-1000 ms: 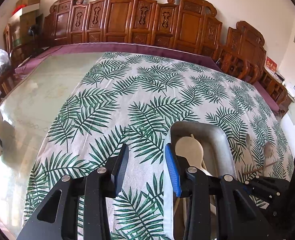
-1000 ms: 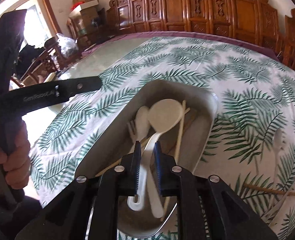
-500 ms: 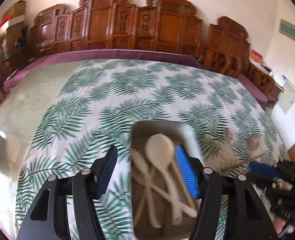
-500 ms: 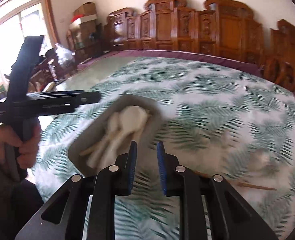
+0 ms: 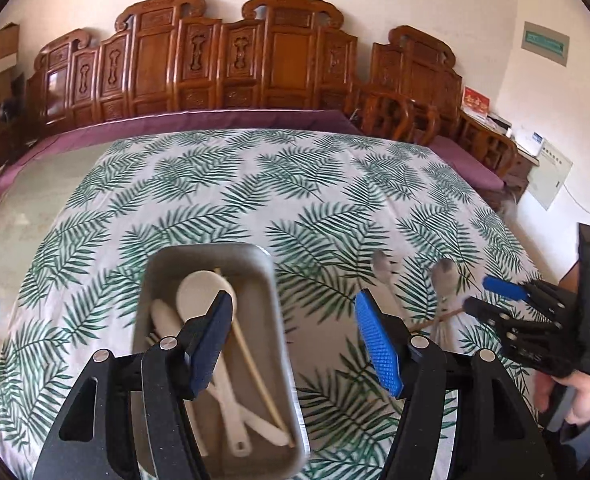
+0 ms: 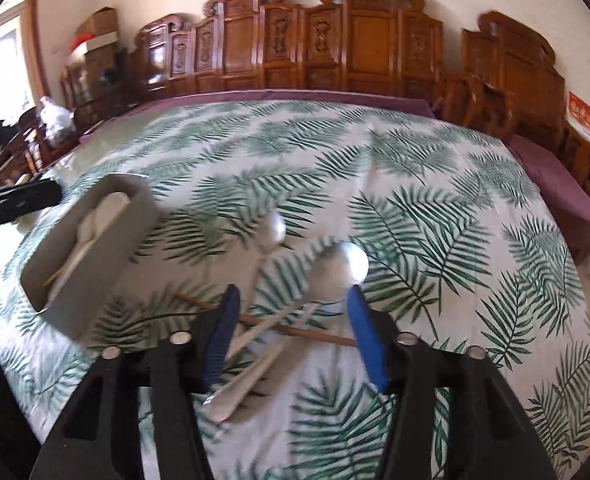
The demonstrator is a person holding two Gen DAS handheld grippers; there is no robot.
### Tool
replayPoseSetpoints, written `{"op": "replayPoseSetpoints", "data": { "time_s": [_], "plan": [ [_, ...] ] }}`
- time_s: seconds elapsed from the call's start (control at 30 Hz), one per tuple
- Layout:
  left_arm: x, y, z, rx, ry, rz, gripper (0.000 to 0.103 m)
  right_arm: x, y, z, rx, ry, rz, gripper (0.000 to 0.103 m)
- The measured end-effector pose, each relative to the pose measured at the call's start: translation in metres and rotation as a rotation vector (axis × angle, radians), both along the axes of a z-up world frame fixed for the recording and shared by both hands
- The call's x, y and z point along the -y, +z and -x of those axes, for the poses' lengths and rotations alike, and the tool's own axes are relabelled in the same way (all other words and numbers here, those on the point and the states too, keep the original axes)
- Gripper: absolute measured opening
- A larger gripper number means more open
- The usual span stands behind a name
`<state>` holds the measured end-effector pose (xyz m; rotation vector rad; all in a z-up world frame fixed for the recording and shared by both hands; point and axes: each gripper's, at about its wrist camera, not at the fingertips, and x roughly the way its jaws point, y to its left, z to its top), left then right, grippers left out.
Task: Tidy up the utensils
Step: 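Grasp the metal spoon on the cloth with the right gripper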
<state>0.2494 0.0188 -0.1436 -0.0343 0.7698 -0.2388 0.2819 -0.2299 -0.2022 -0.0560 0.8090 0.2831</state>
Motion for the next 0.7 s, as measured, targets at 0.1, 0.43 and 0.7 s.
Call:
{"op": "replayPoseSetpoints", "data": {
  "time_s": [0.1,0.43,0.7],
  "plan": [
    [0.013,-0.005,0.001,-0.009,-0.024,-0.018,0.061,0.008,-0.015,-0.015,-0.026,-0.024,-0.023,0.065],
    [0.039,-0.016,0.004,-0.027,-0.072,-0.057,0.061,0.022,-0.045,-0.055,-0.107,-0.079,-0.139,0.065],
    [0.039,-0.017,0.004,-0.028,-0.073,-0.060,0.061,0.023,-0.046,-0.056,-0.114,-0.081,-0.145,0.035]
  ]
}}
